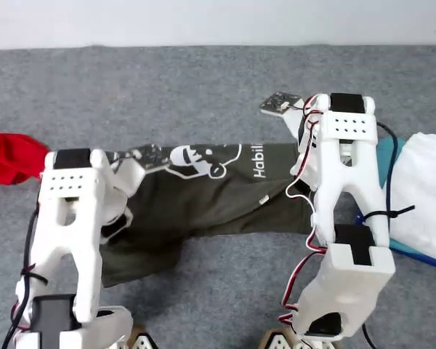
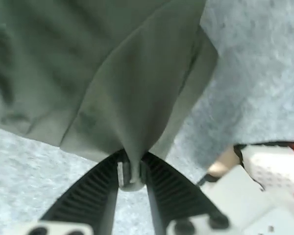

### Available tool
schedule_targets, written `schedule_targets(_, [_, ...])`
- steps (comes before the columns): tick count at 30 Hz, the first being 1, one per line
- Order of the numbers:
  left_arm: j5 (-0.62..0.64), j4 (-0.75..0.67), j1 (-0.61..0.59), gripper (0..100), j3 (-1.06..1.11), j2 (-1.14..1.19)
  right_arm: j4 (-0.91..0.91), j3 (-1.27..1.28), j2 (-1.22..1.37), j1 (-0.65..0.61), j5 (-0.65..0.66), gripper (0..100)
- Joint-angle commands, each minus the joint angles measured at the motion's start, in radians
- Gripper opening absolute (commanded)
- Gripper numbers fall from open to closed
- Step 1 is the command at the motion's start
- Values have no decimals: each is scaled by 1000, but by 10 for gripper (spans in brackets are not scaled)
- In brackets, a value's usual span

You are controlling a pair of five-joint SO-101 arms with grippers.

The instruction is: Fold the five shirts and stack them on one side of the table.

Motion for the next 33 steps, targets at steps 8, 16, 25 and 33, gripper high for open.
schedule_targets(8, [-35,32,-38,7,59,-38,8,-12,-74,8,58,10])
schedule_targets(16, [-104,32,-141,100,53,-41,21,-14,-82,8,52,98])
schedule_targets(25, [-100,32,-149,104,45,-43,87,-49,-137,10,52,173])
schedule_targets(33, [-5,20,-198,100,-200,-35,27,-51,-191,1,49,169])
